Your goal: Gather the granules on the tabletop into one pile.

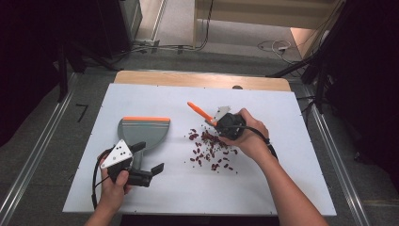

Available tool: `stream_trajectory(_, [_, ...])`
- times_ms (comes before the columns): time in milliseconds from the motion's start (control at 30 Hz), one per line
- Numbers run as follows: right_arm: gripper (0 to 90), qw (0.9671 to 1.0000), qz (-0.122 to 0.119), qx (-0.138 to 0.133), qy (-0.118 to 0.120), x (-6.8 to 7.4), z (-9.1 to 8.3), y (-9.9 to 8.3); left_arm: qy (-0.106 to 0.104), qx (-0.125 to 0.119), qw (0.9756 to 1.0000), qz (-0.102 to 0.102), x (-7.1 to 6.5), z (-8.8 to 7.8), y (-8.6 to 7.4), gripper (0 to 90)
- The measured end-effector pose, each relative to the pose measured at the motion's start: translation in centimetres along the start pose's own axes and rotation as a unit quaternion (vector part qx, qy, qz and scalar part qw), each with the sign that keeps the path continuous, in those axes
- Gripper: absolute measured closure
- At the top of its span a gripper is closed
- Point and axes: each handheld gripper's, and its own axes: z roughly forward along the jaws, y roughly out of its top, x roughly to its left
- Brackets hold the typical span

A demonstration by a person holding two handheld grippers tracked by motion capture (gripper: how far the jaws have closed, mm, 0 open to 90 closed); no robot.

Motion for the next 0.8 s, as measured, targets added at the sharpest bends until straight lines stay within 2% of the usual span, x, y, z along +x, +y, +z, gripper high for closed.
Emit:
stream_trajectory(67, [68.6,0.9999,-0.015,-0.001,-0.003,-0.3,0.7,1.1,-0.001,0.001,1.0000,0.001,0.0,0.0,0.0,0.0])
stream_trajectory(100, [68.7,0.9997,-0.023,0.000,-0.013,-0.4,1.1,1.7,-0.001,0.001,1.0000,0.002,0.0,0.0,0.0,0.0])
stream_trajectory(133, [68.7,0.9987,-0.048,0.000,-0.020,-0.5,2.0,2.8,-0.001,0.001,1.0000,0.002,0.0,0.0,0.0,0.0])
stream_trajectory(167, [68.7,0.9987,-0.048,0.000,-0.020,-0.5,2.0,2.8,-0.001,0.002,1.0000,0.002,0.0,-0.1,0.0,0.0])
stream_trajectory(233, [68.6,0.9947,-0.096,-0.002,-0.036,-0.6,3.0,3.6,0.000,0.001,1.0000,0.000,0.2,-0.1,-0.1,0.0])
stream_trajectory(333, [68.6,0.9918,-0.117,0.016,-0.050,-0.4,4.6,4.4,-0.001,-0.002,1.0000,-0.003,0.3,-0.2,-0.1,0.0])
stream_trajectory(367, [68.6,0.9919,-0.117,0.017,-0.046,-0.2,5.2,4.5,0.000,-0.002,1.0000,-0.003,0.3,-0.2,-0.1,0.0])
stream_trajectory(433, [68.5,0.9925,-0.117,0.028,-0.020,0.3,5.9,4.4,0.001,-0.001,1.0000,-0.003,0.3,-0.3,-0.1,0.0])
stream_trajectory(467, [68.4,0.9925,-0.119,0.024,-0.015,0.6,6.0,4.4,0.001,0.000,1.0000,-0.002,0.4,-0.4,-0.1,0.0])
stream_trajectory(500, [68.2,0.9918,-0.123,0.031,-0.018,1.0,6.0,4.4,0.001,0.000,1.0000,-0.002,0.4,-0.4,-0.1,0.0])
stream_trajectory(533, [67.9,0.9915,-0.124,0.037,-0.012,1.3,6.0,4.3,0.001,0.000,1.0000,-0.003,0.4,-0.3,-0.2,0.0])
stream_trajectory(633, [67.7,0.9890,-0.142,0.041,-0.001,2.1,5.8,3.8,0.000,0.000,1.0000,-0.006,0.4,-0.2,-0.2,0.0])
stream_trajectory(667, [67.7,0.9900,-0.135,0.036,0.015,2.3,5.2,3.5,0.000,0.001,1.0000,-0.005,0.4,-0.2,-0.2,0.0])
stream_trajectory(700, [67.7,0.9900,-0.135,0.036,0.015,2.3,5.2,3.5,0.001,0.002,1.0000,-0.004,0.4,-0.2,-0.2,0.0])
stream_trajectory(733, [67.7,0.9902,-0.132,0.031,0.031,2.6,4.6,3.0,0.001,-0.001,1.0000,-0.003,0.3,-0.2,-0.2,0.0])
stream_trajectory(800, [67.6,0.9899,-0.133,0.030,0.039,2.8,4.3,2.8,0.001,0.001,1.0000,-0.002,0.2,-0.2,-0.1,0.0])
